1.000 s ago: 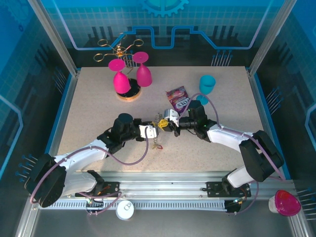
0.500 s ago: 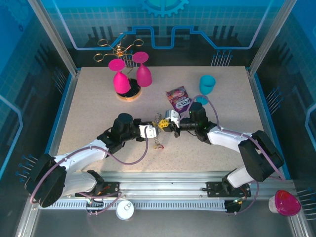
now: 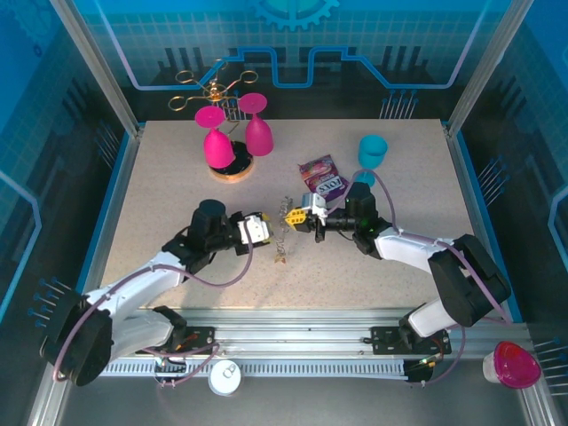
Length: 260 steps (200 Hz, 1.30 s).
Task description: Put the keys on the keyring
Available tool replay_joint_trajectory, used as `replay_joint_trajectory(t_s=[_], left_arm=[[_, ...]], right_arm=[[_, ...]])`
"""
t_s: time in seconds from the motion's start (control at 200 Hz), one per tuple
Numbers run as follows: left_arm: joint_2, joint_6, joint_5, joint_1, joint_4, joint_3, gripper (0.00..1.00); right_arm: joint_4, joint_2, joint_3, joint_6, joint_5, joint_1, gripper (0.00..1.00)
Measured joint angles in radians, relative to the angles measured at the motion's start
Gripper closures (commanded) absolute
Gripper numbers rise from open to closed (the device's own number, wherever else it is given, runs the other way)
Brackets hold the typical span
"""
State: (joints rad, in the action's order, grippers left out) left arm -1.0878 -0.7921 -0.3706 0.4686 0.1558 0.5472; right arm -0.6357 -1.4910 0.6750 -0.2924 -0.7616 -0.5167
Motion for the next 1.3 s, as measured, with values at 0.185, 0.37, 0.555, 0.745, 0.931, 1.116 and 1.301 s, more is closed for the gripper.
replay_joint_trajectory(t_s=[0.185,0.37,0.555,0.745,0.931,1.116,1.301], left_arm=[[0.1,0.11,-0.137,-0.085,-0.074,0.028,0.68],[0.038,0.208,-0.269,-0.094,-0.125,0.119,0.69],[-0.071,0.283,-0.354,-0.113,-0.186,0.199,0.68],[-0.115,0.306,-0.41,-0.114,-0.232,0.219,0.72],[-0.142,0.299,-0.439,-0.113,-0.261,0.225,0.74],[-0.164,0.286,-0.447,-0.113,-0.263,0.225,0.77],[-0.198,0.269,-0.451,-0.113,-0.251,0.225,0.82]], right_arm=[[0.058,0.0,0.0,-0.034,-0.044,0.014,1.0],[0.147,0.0,0.027,-0.072,-0.105,0.014,1.0],[0.187,0.0,0.043,-0.094,-0.132,0.014,1.0],[0.203,-0.002,0.052,-0.101,-0.137,0.014,1.0],[0.204,-0.011,0.062,-0.101,-0.138,0.014,1.0],[0.216,-0.02,0.072,-0.106,-0.137,0.013,1.0],[0.228,-0.023,0.074,-0.114,-0.137,0.009,1.0]])
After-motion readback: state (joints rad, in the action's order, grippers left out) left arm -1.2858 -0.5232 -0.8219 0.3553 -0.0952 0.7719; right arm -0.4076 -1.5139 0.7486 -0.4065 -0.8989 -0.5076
